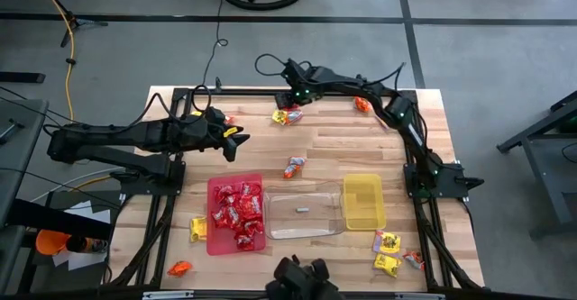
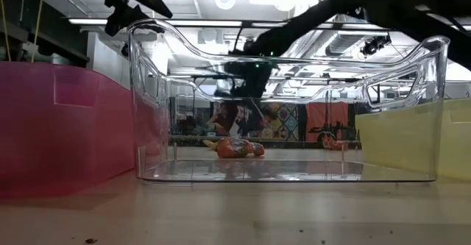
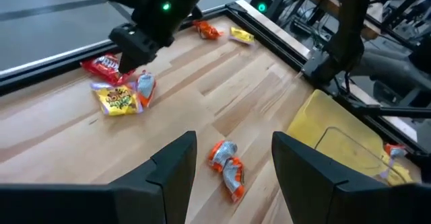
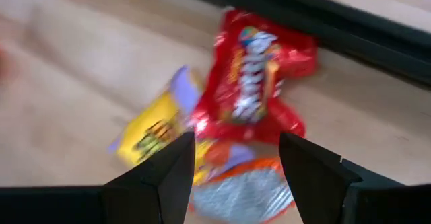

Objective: Sort candy
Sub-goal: Put the red candy into the red bin

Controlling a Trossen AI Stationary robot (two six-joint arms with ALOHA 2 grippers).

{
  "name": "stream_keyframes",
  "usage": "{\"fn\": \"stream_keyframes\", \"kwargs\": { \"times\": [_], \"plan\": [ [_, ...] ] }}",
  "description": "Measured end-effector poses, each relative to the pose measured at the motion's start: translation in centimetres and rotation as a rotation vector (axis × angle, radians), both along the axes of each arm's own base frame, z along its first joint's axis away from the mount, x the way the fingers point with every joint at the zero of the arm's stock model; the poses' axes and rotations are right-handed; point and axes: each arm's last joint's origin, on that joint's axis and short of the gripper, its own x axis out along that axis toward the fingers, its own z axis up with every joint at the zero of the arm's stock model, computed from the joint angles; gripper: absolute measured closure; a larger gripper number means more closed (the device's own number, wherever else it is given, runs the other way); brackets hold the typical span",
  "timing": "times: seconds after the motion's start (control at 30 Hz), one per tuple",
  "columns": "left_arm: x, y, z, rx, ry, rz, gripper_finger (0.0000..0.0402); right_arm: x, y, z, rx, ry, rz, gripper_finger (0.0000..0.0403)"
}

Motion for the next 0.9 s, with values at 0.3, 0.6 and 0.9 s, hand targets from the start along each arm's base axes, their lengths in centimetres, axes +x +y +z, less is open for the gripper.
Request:
{"fn": "stream_keyframes", "kwargs": {
  "times": [0.3, 0.6, 0.9],
  "plan": [
    [0.0, 0.0, 0.0, -0.017, -0.009, 0.009, 0.0220, -0.2, -1.3, -1.8, -0.018, 0.028, -0.065, 0.0192],
    [0.0, 0.0, 0.1, -0.016, -0.015, 0.010, 0.0220, -0.3, -1.4, -1.8, -0.024, 0.020, 0.023, 0.0344],
    [-2.2, -0.1, 3.1, 0.074, -0.133, -0.003, 0.0220, -1.6, -0.4, 4.3, -0.118, -0.029, 0.205, 0.0399]
  ]
}}
